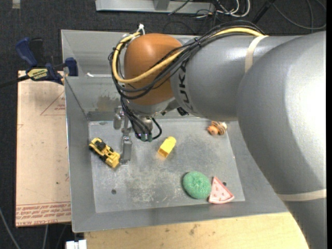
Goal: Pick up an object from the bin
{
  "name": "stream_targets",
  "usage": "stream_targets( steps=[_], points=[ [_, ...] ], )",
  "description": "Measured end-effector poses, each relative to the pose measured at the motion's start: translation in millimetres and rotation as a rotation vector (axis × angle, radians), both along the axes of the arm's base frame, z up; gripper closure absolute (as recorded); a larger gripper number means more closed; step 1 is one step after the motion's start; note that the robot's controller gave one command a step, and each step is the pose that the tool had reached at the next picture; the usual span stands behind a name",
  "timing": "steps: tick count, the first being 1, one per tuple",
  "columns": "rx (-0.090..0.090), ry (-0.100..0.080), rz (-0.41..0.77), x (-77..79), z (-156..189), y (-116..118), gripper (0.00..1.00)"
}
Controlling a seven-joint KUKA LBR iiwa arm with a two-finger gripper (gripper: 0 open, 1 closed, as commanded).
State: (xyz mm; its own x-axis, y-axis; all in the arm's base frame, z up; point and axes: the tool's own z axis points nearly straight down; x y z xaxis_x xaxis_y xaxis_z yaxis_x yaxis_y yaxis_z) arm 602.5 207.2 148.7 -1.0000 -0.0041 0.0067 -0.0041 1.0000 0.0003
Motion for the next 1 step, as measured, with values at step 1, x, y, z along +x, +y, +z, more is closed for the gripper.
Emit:
stream_targets(
  steps=[1],
  points=[
    [0.002,-0.008,-0.003,2.1,5.1,-0.7,0.00]
  ],
)
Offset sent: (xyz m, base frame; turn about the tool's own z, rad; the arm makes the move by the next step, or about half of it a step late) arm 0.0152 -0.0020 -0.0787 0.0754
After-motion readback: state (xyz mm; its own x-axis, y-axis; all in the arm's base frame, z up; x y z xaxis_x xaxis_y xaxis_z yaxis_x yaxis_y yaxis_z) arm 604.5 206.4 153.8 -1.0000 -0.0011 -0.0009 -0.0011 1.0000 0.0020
